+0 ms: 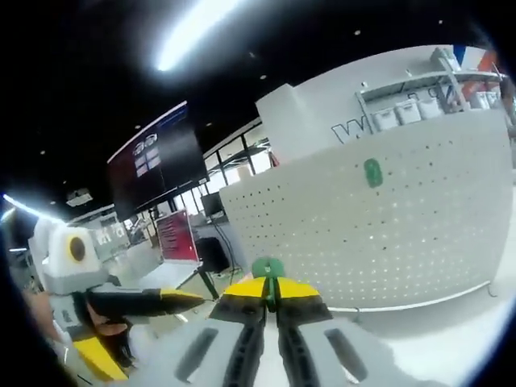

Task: Insert the hook assembly into the mounting plate slot until the hook locks in place.

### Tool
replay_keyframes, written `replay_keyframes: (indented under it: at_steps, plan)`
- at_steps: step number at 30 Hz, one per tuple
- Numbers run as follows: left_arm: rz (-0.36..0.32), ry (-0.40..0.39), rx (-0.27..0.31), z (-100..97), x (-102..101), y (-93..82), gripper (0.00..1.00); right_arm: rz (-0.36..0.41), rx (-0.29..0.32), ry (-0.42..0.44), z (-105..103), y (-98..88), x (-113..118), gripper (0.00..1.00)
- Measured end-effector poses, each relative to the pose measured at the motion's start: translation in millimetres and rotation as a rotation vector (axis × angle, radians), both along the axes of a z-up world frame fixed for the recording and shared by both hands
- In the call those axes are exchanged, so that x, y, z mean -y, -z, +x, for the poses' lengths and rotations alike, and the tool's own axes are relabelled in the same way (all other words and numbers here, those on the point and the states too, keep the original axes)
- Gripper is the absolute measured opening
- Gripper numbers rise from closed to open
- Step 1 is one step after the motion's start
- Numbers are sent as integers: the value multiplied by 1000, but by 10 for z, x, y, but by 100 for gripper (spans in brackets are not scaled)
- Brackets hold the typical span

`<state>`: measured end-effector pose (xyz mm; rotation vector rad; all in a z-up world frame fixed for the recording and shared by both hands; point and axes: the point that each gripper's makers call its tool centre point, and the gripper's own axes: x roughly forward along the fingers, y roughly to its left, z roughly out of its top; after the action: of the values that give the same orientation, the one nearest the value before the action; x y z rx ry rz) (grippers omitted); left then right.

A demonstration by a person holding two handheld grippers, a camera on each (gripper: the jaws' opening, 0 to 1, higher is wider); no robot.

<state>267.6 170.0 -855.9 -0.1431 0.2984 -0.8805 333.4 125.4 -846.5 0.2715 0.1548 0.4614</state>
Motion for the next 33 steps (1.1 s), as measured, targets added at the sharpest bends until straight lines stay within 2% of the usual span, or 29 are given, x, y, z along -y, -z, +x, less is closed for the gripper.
replay_keyframes:
  at_steps: [7, 14, 23, 33]
  plan:
    - [-5, -1, -24, -16, -15, 15, 88, -39, 44, 68, 184, -49, 144, 1]
    - [-4, -9, -13, 25, -44, -13, 90, -80, 83, 131, 403, -119, 338, 1]
    - [2, -14, -32, 46, -71, 45, 92, -111, 100, 212, 689, -158, 641, 1]
    - [6, -21, -46, 141, -103, 85, 94, -110, 115, 289, 1009, -261, 937, 1]
